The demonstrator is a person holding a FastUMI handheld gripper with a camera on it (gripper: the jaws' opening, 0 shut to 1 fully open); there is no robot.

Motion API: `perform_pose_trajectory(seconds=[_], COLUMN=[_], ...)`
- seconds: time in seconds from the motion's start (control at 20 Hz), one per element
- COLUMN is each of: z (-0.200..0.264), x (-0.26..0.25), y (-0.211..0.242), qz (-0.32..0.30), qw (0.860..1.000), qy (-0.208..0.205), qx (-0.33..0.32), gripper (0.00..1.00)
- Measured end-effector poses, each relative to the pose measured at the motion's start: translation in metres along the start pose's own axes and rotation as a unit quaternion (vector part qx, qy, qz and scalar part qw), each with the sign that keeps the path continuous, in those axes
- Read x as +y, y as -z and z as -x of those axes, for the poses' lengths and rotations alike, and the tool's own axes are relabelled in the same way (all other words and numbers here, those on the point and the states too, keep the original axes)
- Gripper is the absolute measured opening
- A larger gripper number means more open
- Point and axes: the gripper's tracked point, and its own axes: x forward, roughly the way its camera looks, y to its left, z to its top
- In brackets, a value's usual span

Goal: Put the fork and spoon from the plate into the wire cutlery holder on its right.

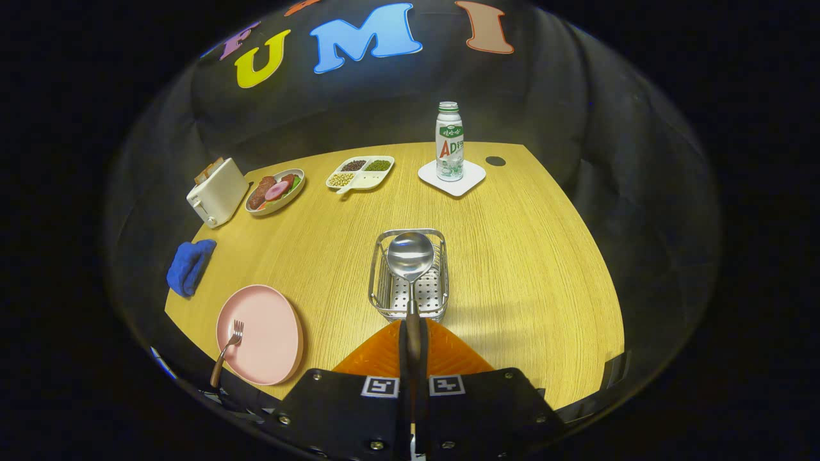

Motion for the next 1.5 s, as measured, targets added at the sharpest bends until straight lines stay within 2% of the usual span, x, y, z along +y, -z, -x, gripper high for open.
perform_pose_trajectory(seconds=[0.3,0.55,1.05,1.2,1.5], z=[-0.003,0.003,0.019,0.024,0.021], x=[-0.002,0.000,0.016,0.034,0.100], y=[-0.002,-0.024,-0.047,-0.049,-0.036], qz=[0.011,0.009,0.012,0.022,0.062], qw=[1.000,1.000,0.999,0.998,0.995], qy=[0.006,0.009,0.002,-0.007,-0.049], qx=[0.008,-0.017,-0.050,-0.058,-0.056], gripper=[0.07,0.11,0.11,0.11,0.11])
